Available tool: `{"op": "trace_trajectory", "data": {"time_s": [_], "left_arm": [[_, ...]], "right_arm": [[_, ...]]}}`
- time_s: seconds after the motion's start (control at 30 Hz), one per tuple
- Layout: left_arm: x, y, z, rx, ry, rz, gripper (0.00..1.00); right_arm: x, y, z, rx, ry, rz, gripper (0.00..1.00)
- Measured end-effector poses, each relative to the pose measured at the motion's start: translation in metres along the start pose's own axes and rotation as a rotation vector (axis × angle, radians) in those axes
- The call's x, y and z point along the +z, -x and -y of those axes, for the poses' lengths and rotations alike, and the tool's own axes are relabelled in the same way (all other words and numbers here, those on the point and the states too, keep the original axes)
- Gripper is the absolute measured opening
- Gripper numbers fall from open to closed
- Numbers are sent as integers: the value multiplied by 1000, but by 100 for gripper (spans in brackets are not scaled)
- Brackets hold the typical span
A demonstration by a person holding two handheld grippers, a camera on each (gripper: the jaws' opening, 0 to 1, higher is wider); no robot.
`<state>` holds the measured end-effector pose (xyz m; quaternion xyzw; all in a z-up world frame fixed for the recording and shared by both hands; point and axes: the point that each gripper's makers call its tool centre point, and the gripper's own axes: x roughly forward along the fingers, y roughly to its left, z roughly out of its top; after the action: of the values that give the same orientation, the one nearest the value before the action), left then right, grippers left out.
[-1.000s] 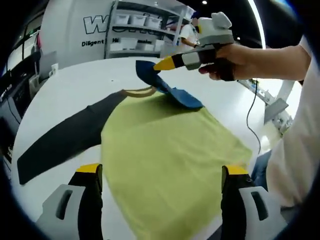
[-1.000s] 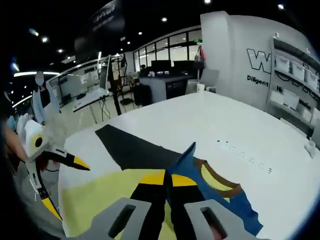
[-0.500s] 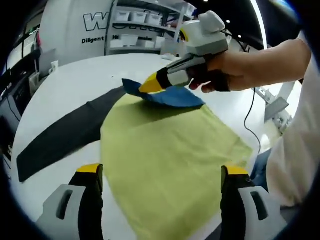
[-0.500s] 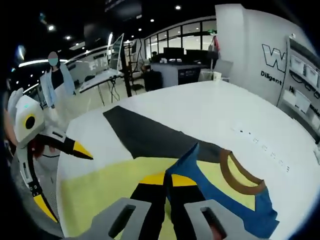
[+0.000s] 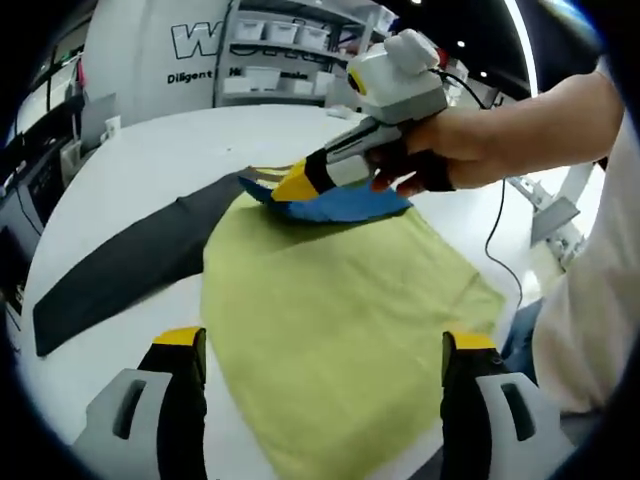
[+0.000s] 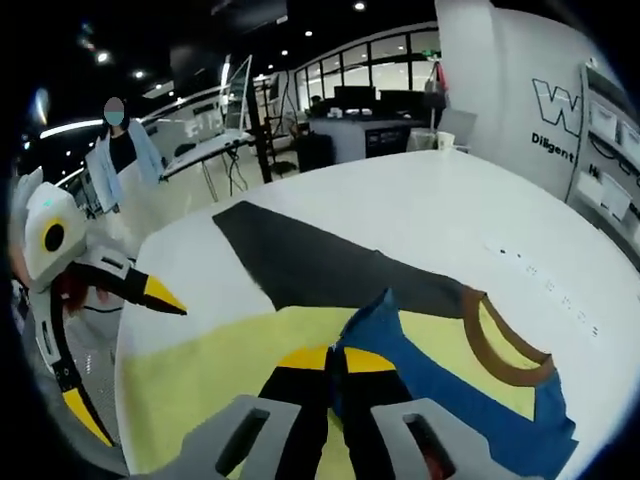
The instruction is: Fold the garment on the visible template until the final outline fits inside the template.
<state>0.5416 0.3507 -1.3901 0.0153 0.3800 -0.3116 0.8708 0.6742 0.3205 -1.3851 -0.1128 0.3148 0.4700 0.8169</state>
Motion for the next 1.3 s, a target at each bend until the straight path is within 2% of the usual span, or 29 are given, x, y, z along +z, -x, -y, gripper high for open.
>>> {"op": "trace_trajectory", "data": {"time_s": [0.13, 0.3, 0.47, 0.63, 0.8, 1.0, 1.3], "left_arm": [[1, -1, -1, -1, -2, 0, 97], [3, -3, 0, -5, -4, 7, 97], [3, -4, 1, -9, -6, 8, 97], [4, -4, 2, -12, -12, 6, 97], [6, -6, 4, -17, -16, 6, 97], [7, -7, 7, -23, -16, 10, 97], [8, -6, 8, -24, -8, 8, 97]], "right_arm": [[2, 6, -5, 14, 8, 28, 7], [-6, 24, 6, -12, -1, 47, 5], [-30, 52, 39, -95, -36, 68, 0], [-71, 91, 79, -210, -92, 55, 0], [-97, 121, 111, -302, -137, 58, 0], [-127, 149, 134, -368, -155, 34, 0], [-156, 152, 139, -376, -130, -35, 0]]}}
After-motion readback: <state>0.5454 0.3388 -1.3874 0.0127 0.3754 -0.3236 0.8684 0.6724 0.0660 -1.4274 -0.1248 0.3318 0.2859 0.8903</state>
